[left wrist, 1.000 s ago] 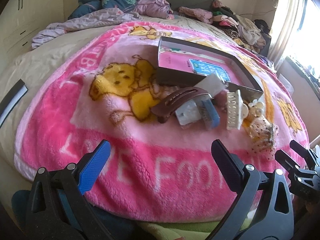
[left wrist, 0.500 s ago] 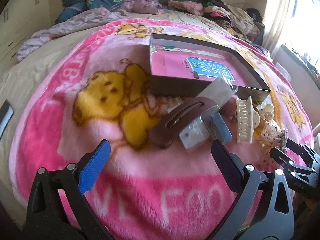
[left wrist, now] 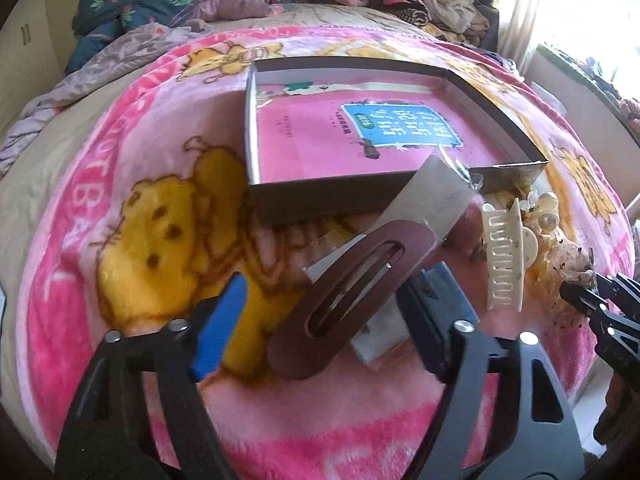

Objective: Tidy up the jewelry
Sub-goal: 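Grasp the lace bow hair clip with the right tool while the left tool grasps the brown hair clip, then carry both clips into the grey tray and open both tools to release them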

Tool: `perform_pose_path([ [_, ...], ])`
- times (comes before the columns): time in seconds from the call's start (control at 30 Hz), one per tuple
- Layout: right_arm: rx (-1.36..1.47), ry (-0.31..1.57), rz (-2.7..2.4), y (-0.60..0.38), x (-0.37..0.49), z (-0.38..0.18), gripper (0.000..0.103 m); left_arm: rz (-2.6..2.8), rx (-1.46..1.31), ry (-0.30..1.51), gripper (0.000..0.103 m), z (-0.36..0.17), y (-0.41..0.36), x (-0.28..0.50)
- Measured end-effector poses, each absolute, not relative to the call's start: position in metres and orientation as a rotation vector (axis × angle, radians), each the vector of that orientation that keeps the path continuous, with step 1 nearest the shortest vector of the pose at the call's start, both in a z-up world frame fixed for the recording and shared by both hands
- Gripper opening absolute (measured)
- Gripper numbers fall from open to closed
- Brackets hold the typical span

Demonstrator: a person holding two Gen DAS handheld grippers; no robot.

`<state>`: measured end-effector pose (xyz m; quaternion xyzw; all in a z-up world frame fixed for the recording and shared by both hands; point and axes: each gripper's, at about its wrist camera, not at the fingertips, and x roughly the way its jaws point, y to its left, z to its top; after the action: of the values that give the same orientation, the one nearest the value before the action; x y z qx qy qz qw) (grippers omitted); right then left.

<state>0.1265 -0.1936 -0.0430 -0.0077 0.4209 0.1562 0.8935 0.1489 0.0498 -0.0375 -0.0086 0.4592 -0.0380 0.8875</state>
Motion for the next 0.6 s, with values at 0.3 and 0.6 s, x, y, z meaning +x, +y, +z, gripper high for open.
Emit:
perform_pose_path([
  [0.3, -0.002, 0.858, 0.327, -0.198, 0.125, -0.031, 0.029, -0.159, -0.025, 0.967, 0.025, -0.041, 0.047, 0.152],
  [0.6, -0.017, 0.808, 0.345, -0.189, 0.128, -0.008, 0.029, -0.138, -0.048, 0.921, 0.016, -0.024, 0.064, 0.142],
])
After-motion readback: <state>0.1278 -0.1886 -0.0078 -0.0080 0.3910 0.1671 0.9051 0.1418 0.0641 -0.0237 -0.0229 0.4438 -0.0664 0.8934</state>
